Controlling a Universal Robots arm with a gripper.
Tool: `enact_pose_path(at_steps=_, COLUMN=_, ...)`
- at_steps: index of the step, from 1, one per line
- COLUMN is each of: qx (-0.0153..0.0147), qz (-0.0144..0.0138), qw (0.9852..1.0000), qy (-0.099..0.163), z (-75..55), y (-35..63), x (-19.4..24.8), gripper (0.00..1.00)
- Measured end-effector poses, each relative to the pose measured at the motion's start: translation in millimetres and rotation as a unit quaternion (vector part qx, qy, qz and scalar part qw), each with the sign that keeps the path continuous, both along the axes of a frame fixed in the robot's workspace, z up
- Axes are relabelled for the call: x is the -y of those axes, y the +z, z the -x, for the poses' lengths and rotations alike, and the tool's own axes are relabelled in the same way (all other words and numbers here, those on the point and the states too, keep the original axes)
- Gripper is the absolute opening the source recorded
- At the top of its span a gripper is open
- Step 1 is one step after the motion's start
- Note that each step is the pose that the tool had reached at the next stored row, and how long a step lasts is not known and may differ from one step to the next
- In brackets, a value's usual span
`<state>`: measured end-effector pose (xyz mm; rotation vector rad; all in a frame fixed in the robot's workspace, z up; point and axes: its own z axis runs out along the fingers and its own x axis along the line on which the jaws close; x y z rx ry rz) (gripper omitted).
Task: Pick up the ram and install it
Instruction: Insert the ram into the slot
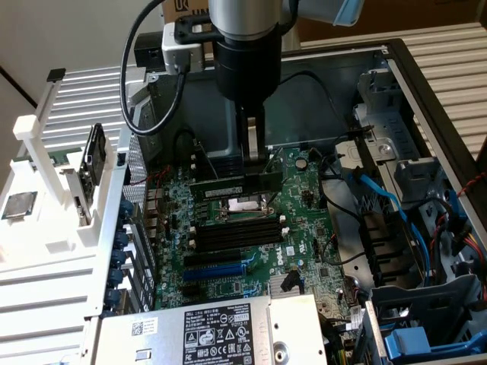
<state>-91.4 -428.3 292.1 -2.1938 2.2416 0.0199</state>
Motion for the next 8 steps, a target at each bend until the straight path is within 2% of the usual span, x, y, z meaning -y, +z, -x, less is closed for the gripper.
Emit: enact_pose_path(at_steps=8, qx=0.0002, qz=-0.0025, qw=1.0, qy=0.0, z=0.0, y=-13.9, x=4.5, gripper=0.12)
